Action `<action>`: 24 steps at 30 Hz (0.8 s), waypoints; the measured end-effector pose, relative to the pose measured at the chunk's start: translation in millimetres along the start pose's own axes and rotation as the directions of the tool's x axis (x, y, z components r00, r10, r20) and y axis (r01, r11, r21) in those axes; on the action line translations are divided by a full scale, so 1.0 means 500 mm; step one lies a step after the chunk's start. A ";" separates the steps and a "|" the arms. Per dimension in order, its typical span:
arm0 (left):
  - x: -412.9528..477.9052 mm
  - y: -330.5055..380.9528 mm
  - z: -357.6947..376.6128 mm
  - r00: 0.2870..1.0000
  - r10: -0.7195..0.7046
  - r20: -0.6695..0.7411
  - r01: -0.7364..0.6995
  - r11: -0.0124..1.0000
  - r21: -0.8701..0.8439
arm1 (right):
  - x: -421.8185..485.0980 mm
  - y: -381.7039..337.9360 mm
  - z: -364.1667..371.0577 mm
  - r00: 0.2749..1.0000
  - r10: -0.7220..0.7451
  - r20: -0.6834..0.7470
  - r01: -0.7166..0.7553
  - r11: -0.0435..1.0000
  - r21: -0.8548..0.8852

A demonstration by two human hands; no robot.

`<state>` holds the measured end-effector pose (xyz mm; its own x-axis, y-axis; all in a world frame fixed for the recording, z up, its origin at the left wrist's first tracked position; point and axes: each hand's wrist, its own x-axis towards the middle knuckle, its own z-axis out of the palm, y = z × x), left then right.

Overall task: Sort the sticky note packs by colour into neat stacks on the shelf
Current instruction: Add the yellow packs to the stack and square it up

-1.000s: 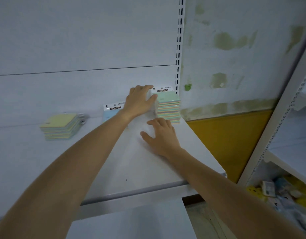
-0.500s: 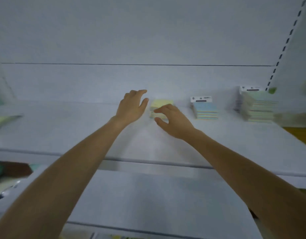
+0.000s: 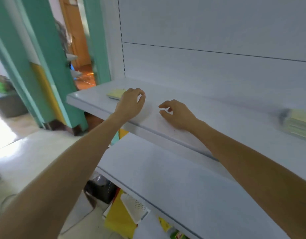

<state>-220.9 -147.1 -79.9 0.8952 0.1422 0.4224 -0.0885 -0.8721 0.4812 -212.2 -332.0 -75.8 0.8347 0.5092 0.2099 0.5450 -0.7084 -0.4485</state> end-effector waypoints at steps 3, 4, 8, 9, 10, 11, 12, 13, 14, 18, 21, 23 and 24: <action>0.037 -0.116 -0.028 0.993 -0.117 0.008 0.116 0.990 0.083 | 0.117 -0.033 0.050 0.997 -0.055 0.051 0.057 0.998 -0.031; 0.052 -0.150 -0.040 0.987 -0.161 0.000 0.160 0.983 0.094 | 0.157 -0.045 0.063 0.996 -0.063 0.055 0.065 0.997 -0.035; 0.113 -0.256 -0.080 0.961 -0.270 0.063 0.264 0.960 0.092 | 0.308 -0.092 0.104 0.993 0.060 0.098 -0.063 0.998 0.031; 0.126 -0.274 -0.087 0.956 -0.272 0.110 0.265 0.961 0.076 | 0.341 -0.101 0.118 0.988 0.103 0.114 -0.107 0.994 0.026; 0.138 -0.289 -0.092 0.954 -0.258 0.153 0.253 0.966 0.053 | 0.371 -0.110 0.131 0.983 0.133 0.123 -0.135 0.991 0.011; 0.150 -0.303 -0.095 0.953 -0.236 0.191 0.235 0.972 0.027 | 0.397 -0.118 0.141 0.980 0.155 0.124 -0.157 0.988 0.005; 0.161 -0.314 -0.097 0.952 -0.210 0.222 0.216 0.976 -0.004 | 0.417 -0.127 0.148 0.977 0.174 0.120 -0.177 0.984 0.015; 0.171 -0.322 -0.096 0.951 -0.186 0.248 0.200 0.979 -0.033 | 0.433 -0.132 0.153 0.974 0.193 0.114 -0.199 0.979 0.039; 0.184 -0.330 -0.093 0.951 -0.163 0.264 0.185 0.981 -0.060 | 0.447 -0.132 0.156 0.972 0.212 0.105 -0.221 0.972 0.079; 0.256 -0.355 -0.067 0.948 -0.090 0.305 0.121 0.989 -0.085 | 0.494 -0.112 0.160 0.939 0.335 0.075 -0.341 0.885 0.317; 0.315 -0.368 -0.054 0.911 -0.044 0.410 0.093 0.990 -0.102 | 0.507 -0.095 0.165 0.895 0.441 0.067 -0.423 0.789 0.445; 0.347 -0.374 -0.052 0.863 -0.005 0.504 0.085 0.987 -0.134 | 0.513 -0.084 0.168 0.881 0.472 0.017 -0.422 0.770 0.479; 0.359 -0.375 -0.048 0.844 0.018 0.536 0.066 0.988 -0.138 | 0.514 -0.080 0.170 0.877 0.480 -0.011 -0.415 0.769 0.487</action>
<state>-54.0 53.1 -76.0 0.9880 -0.1471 -0.0469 -0.0884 -0.7877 0.6097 -26.1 -131.2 -77.6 0.9946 0.1014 -0.0217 0.0342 -0.5180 -0.8547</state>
